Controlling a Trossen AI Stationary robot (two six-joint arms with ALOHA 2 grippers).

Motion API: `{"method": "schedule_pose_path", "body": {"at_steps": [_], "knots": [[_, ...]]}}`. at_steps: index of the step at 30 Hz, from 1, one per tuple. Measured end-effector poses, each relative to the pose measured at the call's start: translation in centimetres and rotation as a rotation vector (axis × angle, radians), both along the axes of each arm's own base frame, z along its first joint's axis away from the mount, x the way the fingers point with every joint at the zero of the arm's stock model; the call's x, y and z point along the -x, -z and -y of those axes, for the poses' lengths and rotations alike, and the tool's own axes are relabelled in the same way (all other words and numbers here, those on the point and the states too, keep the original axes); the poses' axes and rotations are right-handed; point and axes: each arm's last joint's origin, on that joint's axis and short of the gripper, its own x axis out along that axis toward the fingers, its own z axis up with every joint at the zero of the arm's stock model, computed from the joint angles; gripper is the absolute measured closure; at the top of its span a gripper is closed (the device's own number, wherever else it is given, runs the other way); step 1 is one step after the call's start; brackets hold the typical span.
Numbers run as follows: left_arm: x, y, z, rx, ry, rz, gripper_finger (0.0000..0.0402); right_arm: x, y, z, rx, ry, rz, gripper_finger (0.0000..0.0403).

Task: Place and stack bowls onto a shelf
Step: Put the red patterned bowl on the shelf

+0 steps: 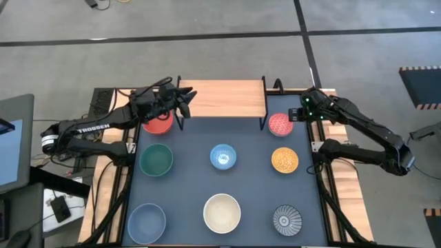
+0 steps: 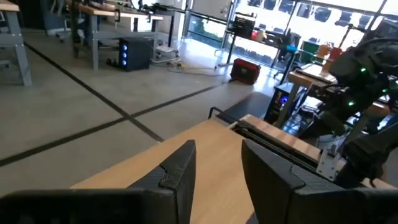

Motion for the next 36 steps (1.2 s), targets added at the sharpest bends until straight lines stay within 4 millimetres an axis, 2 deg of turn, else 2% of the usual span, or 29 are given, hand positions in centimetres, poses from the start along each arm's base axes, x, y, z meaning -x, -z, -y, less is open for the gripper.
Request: {"method": "schedule_pose_path", "body": {"at_steps": [5, 12, 20, 29, 36], "knots": [[0.1, -0.6, 0.3, -0.005, 0.011, 0.018, 0.0287, 0.3, 2.4, -0.3, -0.074, 0.066, -0.028, 0.0248], [-0.1, -0.7, 0.8, -0.006, 0.031, 0.022, 0.0288, 0.9, 5.1, -0.8, -0.142, 0.166, -0.087, 0.0244], [-0.2, -0.7, 1.1, -0.007, 0.047, 0.023, 0.0288, 1.1, 6.2, -0.7, -0.107, 0.192, -0.122, 0.0243], [-0.2, -0.7, 1.1, -0.053, 0.047, -0.012, 0.0288, -0.2, 7.7, 0.1, -0.015, 0.190, 0.051, 0.0243], [-0.2, -0.7, 1.1, -0.090, 0.044, -0.040, 0.0288, -0.2, 9.6, 0.5, -0.024, 0.212, 0.035, 0.0257]]}}
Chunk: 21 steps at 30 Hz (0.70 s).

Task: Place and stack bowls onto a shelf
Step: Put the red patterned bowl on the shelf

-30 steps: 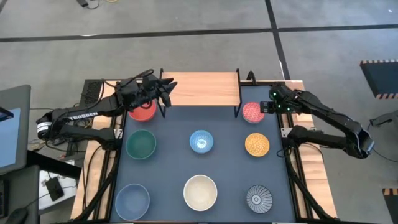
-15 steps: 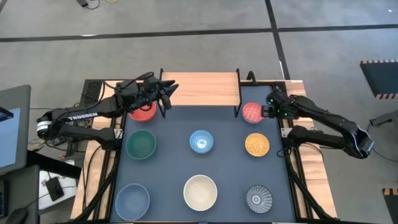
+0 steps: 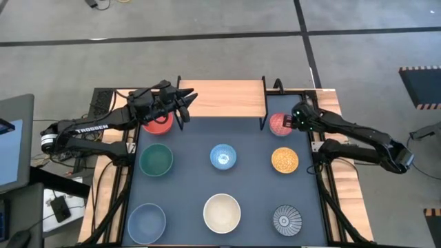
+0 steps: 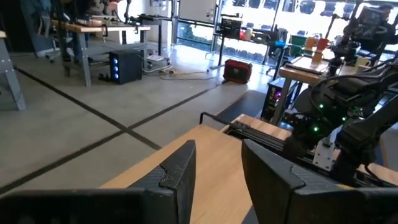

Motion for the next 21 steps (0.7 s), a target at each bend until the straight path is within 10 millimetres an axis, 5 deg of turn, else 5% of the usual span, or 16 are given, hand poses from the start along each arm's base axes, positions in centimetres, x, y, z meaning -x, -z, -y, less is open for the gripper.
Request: {"method": "schedule_pose_path", "body": {"at_steps": [14, 21], "knots": [[-1.5, 1.5, -0.6, -0.001, -0.029, -0.072, 0.0288, -1.6, 1.8, 1.3, -0.019, -0.044, -0.024, 0.0353], [-2.4, 2.2, -0.7, 0.053, 0.007, -0.057, 0.0288, -1.7, -0.2, 0.3, 0.042, -0.083, -0.018, 0.0361]]}}
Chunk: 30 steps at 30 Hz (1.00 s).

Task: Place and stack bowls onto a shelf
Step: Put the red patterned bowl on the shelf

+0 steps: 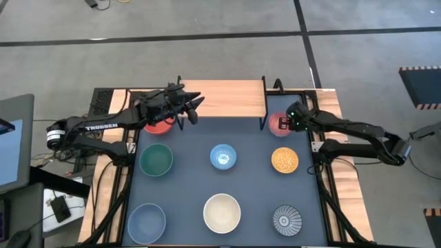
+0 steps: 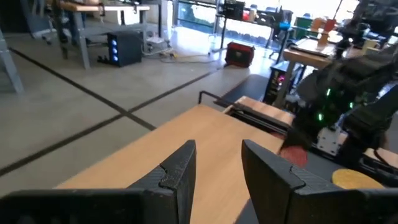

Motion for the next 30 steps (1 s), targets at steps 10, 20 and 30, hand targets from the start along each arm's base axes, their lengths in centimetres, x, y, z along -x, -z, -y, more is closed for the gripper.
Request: {"method": "schedule_pose_path", "body": {"at_steps": [10, 20, 30], "knots": [[-3.0, -1.8, -0.9, 0.002, 0.023, -0.019, 0.0285, 0.1, -8.6, -1.7, 0.288, 0.001, -0.117, 0.0361], [-11.5, -5.4, -3.7, 0.016, 0.055, -0.131, 0.0239, -2.4, -15.4, -2.5, 0.664, -0.124, -0.206, 0.0361], [-18.3, -6.7, -5.3, -0.131, 0.165, -0.198, 0.0235, -7.1, -17.4, -3.9, 0.926, -0.310, -0.273, 0.0361]]}}
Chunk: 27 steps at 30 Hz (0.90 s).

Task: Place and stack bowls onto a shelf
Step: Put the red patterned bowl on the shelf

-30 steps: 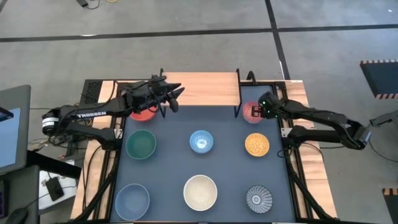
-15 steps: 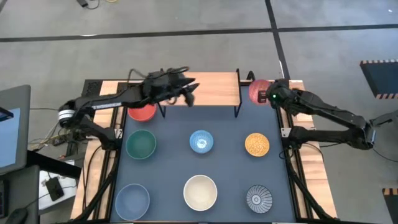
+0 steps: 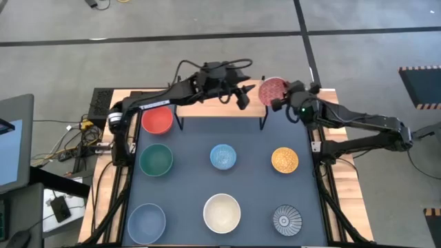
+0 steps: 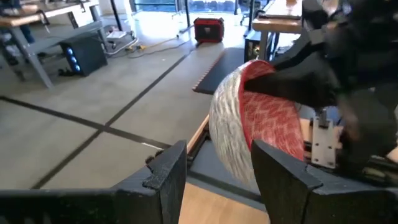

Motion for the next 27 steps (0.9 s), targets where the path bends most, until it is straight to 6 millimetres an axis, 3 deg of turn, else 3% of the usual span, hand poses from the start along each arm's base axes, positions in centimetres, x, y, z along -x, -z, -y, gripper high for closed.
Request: {"method": "schedule_pose_path", "body": {"at_steps": [5, 13, 27], "knots": [[-1.0, 0.4, 0.4, -0.070, 0.029, -0.041, 0.0241, -1.4, 0.2, -0.8, 0.035, -0.062, -0.061, 0.0361], [-1.3, 0.7, 1.2, -0.143, 0.073, -0.088, 0.0264, -1.5, 0.2, -1.0, 0.041, -0.079, -0.065, 0.0361], [-1.7, 1.6, 2.1, -0.183, -0.034, -0.177, 0.0293, -2.3, -1.0, -2.9, 0.194, -0.225, -0.243, 0.0361]]}}
